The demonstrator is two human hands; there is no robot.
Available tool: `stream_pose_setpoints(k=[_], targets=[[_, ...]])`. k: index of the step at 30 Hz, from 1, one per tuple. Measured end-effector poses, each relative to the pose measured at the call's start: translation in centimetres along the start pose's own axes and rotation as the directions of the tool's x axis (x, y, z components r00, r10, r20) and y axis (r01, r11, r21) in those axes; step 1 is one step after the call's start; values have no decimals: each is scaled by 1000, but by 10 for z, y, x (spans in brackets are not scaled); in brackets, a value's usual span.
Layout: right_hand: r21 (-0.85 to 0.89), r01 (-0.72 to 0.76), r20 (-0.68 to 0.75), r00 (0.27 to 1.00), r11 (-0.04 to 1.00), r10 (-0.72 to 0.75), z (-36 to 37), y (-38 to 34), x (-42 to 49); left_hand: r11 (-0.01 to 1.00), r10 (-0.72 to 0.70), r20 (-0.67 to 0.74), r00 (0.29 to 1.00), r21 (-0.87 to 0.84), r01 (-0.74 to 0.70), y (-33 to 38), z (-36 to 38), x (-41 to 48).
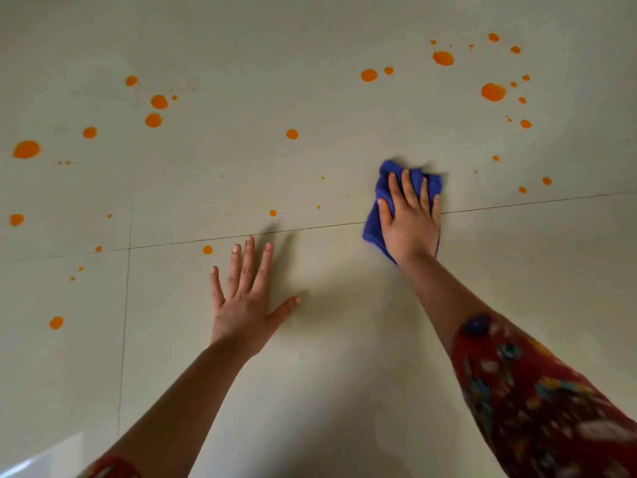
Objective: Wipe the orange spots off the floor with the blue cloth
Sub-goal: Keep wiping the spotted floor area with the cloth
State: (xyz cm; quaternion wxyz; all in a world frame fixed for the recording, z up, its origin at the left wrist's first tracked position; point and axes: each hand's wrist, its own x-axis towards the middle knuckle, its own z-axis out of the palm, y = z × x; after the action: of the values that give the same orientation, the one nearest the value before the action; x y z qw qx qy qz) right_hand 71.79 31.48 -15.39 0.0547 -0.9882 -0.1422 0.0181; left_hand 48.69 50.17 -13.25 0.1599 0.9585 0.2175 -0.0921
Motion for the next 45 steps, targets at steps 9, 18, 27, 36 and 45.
stream_pose_setpoints(k=[9,18,27,36,45], targets=[[29,396,9,918,918,-396,18,-79,-13,938,-331,-56,942,-130,322,-72,-12,-16],[30,686,34,726,727,-687,20,-138,-51,940,-332,-105,938,-117,320,-77,-6,-17],[36,423,55,904,906,-424,17,-162,-2,946,-315,-96,944,-118,303,-79,-7,-18],[23,216,-4,976,976,-216,19,-133,48,944,-318,-40,947,-103,313,-80,-8,-15],[18,793,127,603,609,-788,21,-202,26,946,-319,-49,947,-82,314,-81,-6,-15]])
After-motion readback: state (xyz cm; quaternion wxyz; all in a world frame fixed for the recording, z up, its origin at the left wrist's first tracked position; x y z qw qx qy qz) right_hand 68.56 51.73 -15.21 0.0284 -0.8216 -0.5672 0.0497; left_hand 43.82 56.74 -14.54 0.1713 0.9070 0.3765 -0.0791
